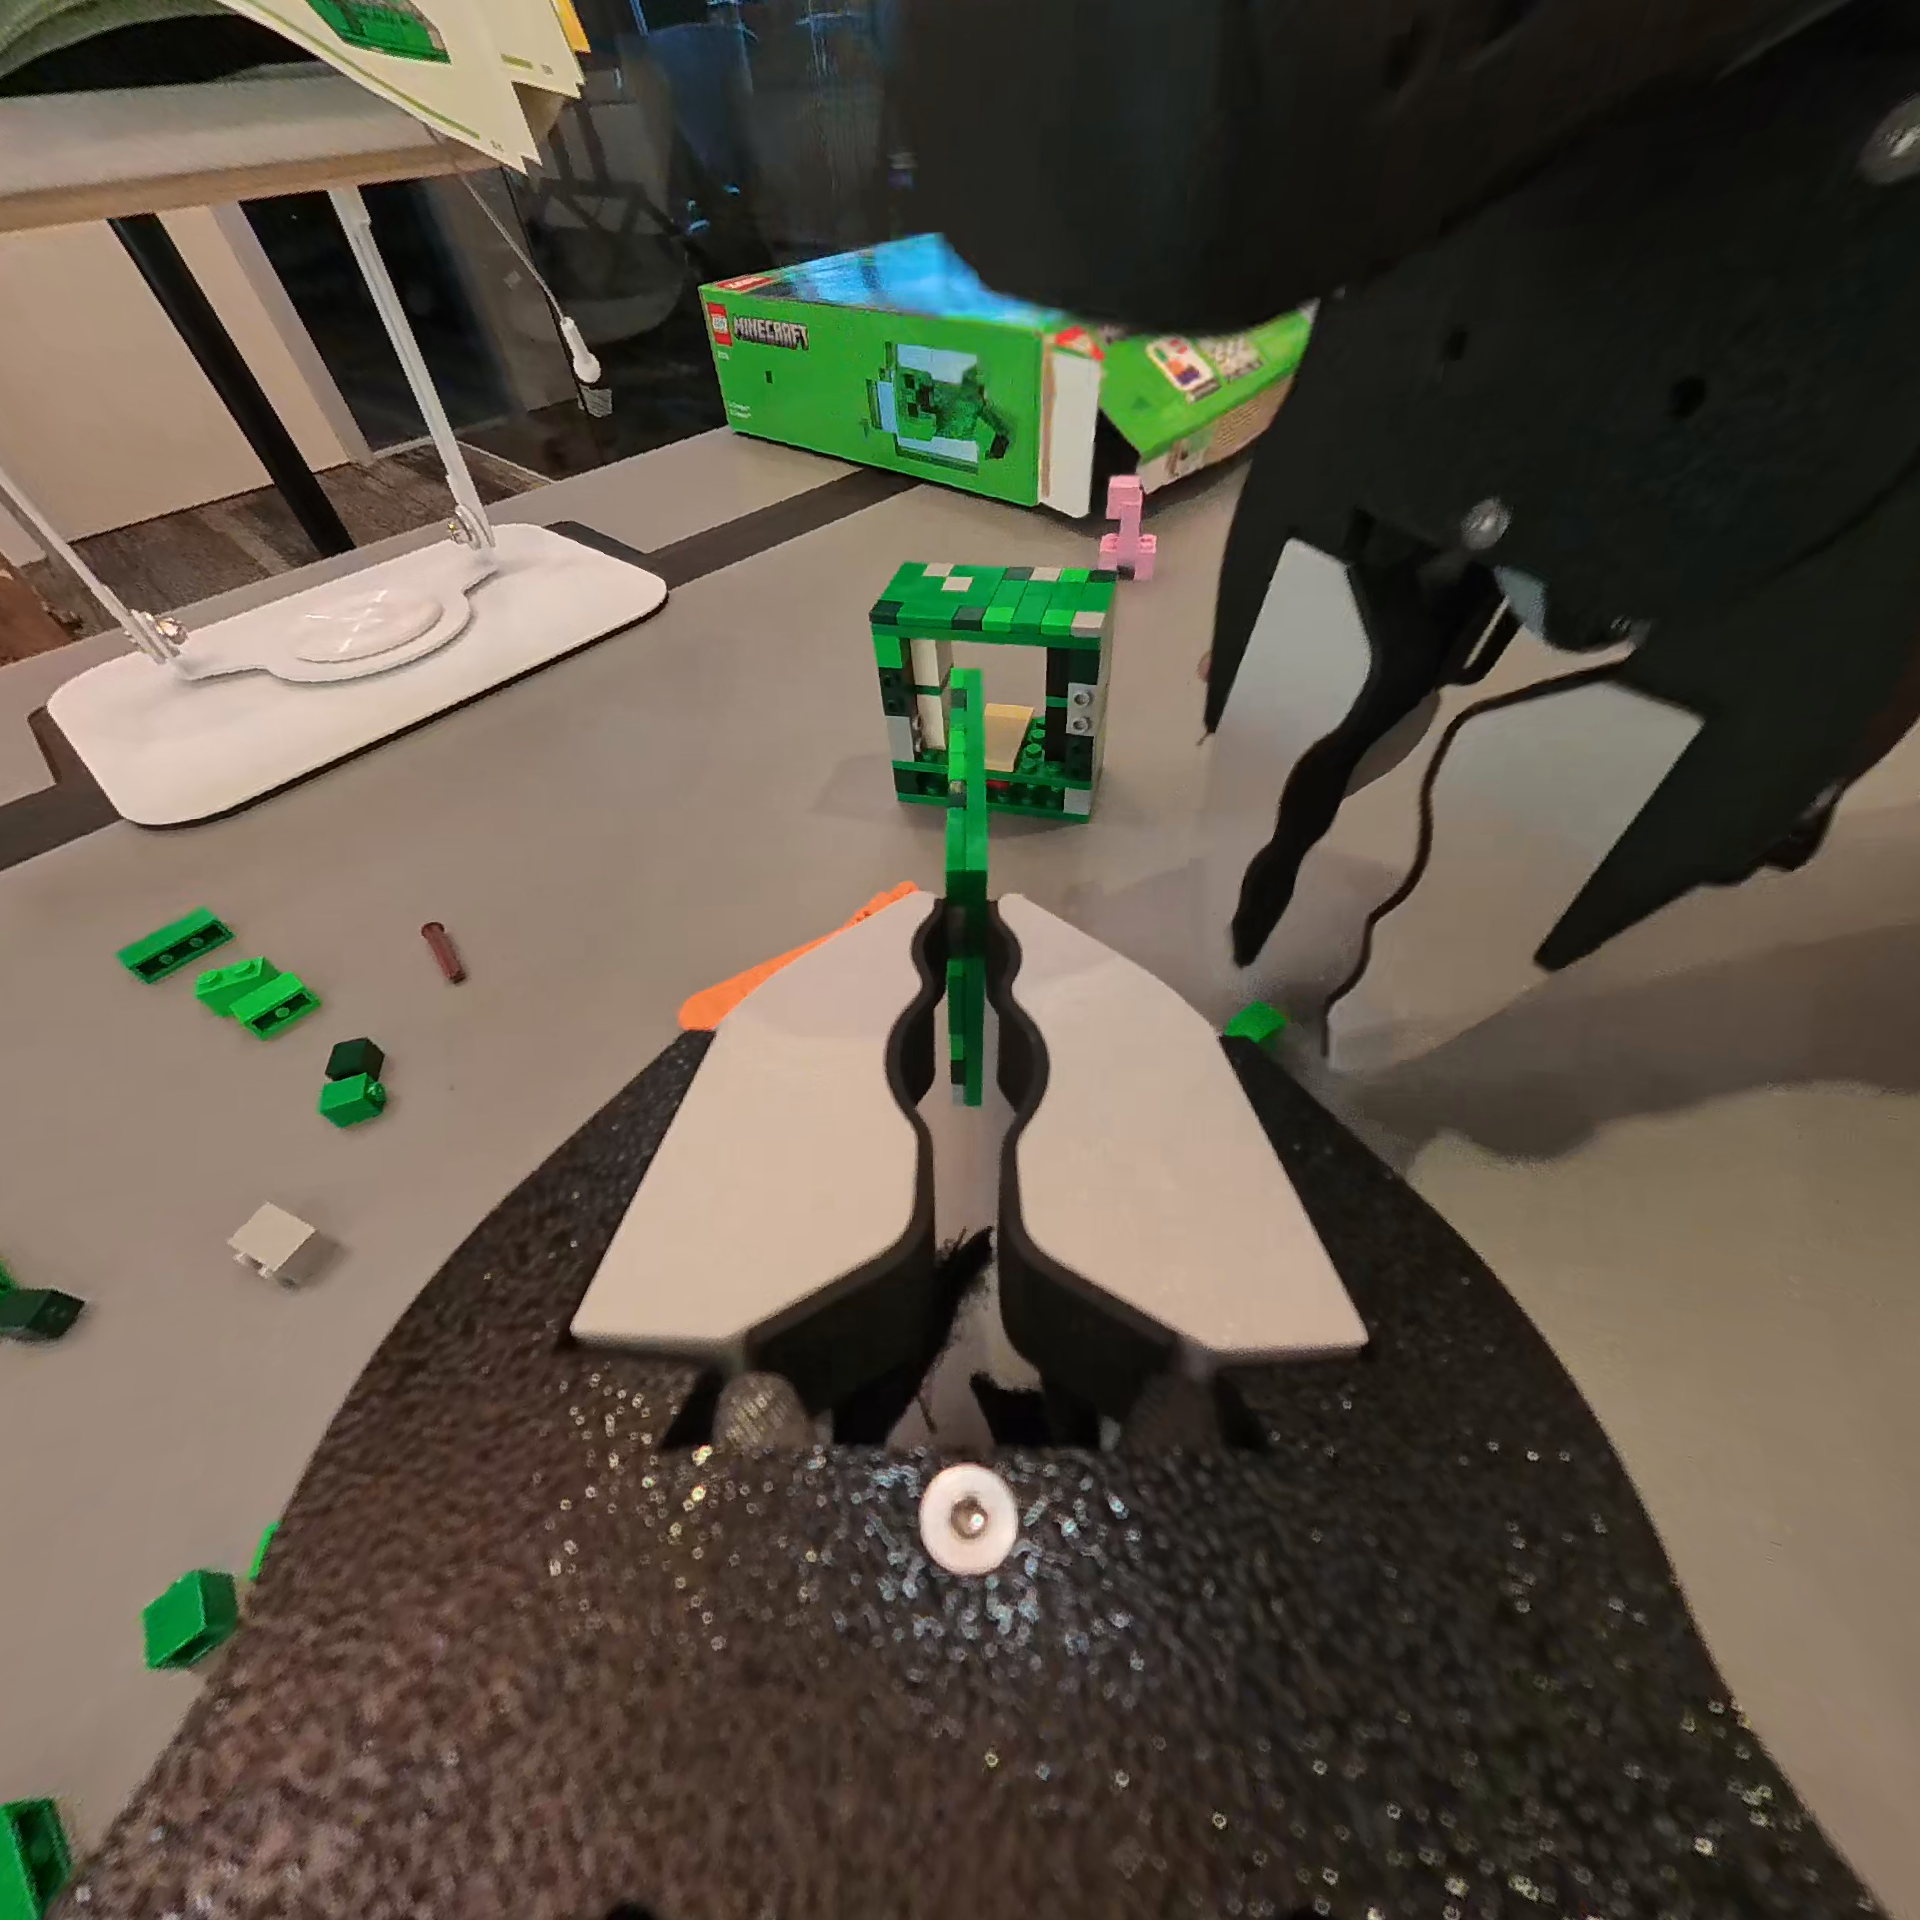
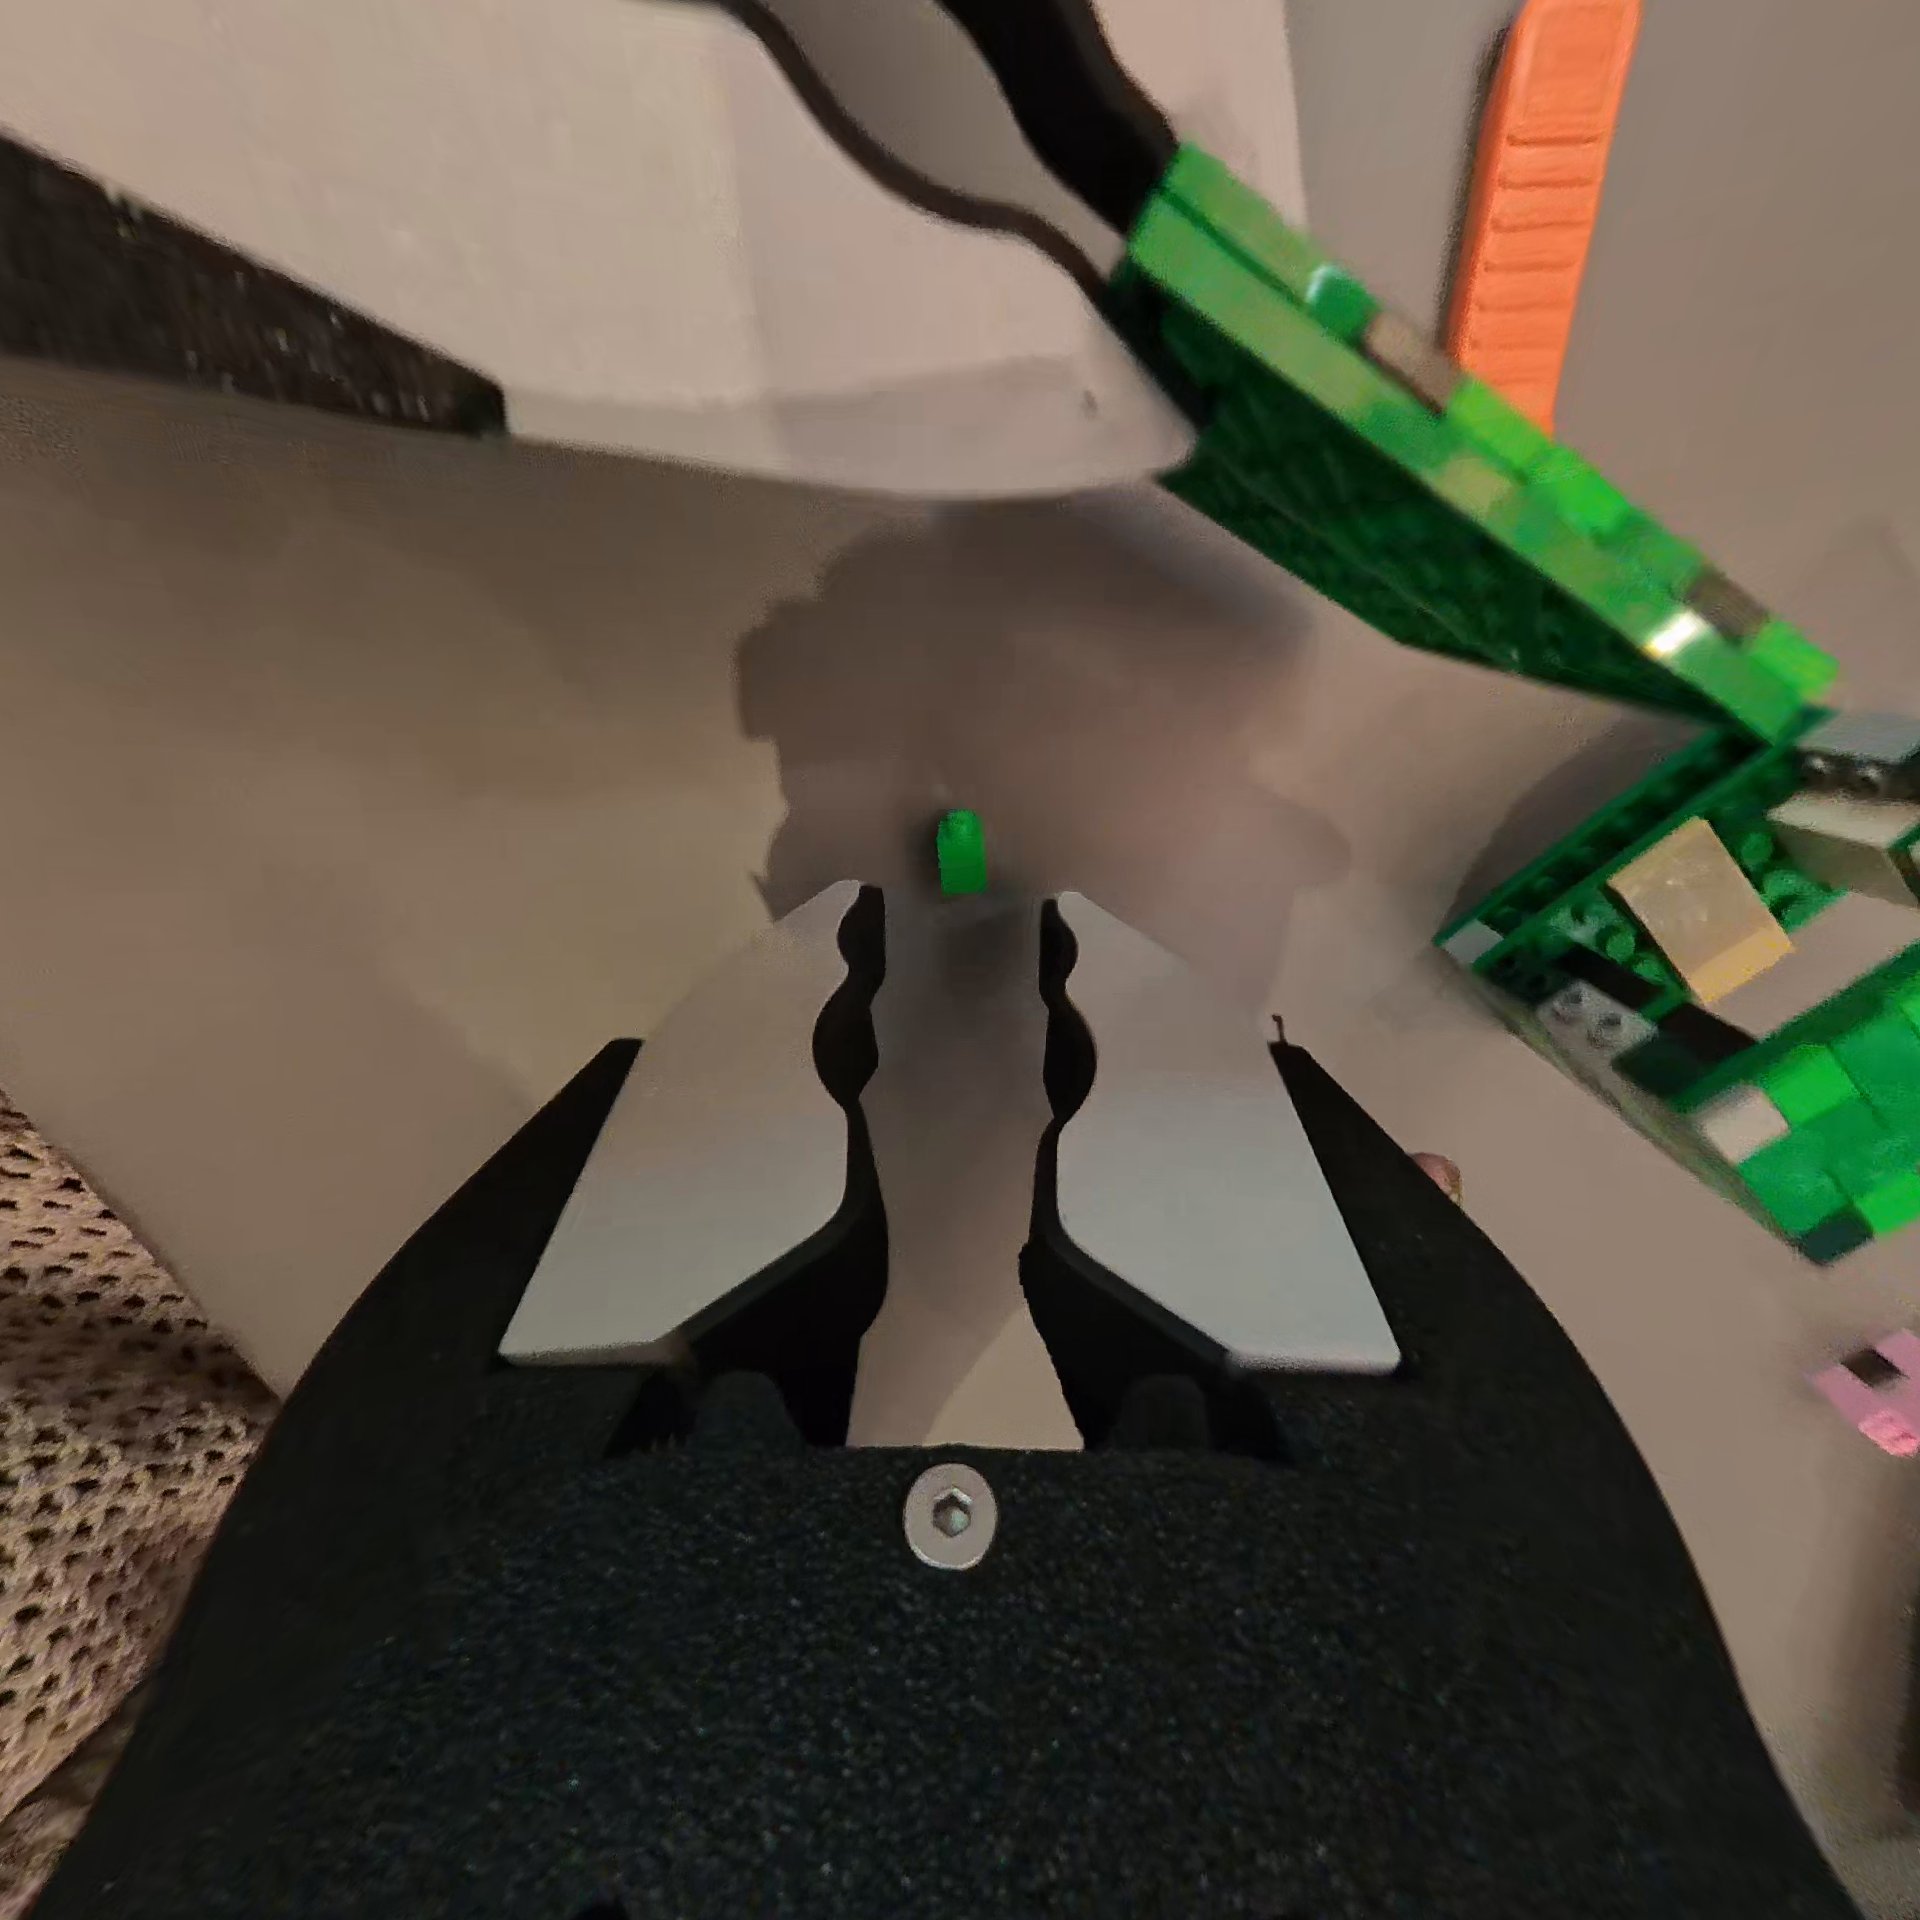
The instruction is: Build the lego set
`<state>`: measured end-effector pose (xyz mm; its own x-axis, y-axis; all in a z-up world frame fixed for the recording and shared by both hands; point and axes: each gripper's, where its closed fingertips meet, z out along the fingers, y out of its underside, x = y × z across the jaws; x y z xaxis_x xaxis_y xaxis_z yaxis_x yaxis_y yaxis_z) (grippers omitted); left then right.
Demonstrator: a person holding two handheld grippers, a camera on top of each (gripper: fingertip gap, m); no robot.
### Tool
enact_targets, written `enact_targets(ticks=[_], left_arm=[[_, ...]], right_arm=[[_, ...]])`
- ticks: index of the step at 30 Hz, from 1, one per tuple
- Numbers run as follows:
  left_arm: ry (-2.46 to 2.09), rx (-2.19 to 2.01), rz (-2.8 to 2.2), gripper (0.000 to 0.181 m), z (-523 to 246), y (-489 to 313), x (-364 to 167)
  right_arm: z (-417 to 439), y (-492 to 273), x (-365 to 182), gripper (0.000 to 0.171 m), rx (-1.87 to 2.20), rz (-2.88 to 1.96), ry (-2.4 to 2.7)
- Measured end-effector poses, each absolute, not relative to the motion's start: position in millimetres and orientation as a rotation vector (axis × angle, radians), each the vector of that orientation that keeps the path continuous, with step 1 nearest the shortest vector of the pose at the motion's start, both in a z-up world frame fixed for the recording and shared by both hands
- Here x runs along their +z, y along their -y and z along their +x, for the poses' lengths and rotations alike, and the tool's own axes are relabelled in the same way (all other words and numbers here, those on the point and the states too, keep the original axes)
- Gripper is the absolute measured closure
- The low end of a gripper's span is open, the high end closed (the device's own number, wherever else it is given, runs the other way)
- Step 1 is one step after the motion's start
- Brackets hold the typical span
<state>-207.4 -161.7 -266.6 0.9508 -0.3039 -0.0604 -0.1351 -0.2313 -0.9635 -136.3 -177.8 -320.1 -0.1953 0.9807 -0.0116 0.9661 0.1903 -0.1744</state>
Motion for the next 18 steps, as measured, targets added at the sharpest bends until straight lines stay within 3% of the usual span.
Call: enact_targets(ticks=[7,12,18], left_arm=[[-0.353,-0.189,-1.793,0.175,-203,163,-265],[-0.504,-0.301,-1.705,0.175,-181,170,-256],[-0.593,-0.378,-1.689,0.175,-165,177,-256]], right_arm=[[-127,150,-287,0.14,0.405,-1.878,2.15],[-154,139,-251,0.137,0.51,-1.331,2.063],[-161,160,-259,0.138,0.566,-0.957,2.233]])
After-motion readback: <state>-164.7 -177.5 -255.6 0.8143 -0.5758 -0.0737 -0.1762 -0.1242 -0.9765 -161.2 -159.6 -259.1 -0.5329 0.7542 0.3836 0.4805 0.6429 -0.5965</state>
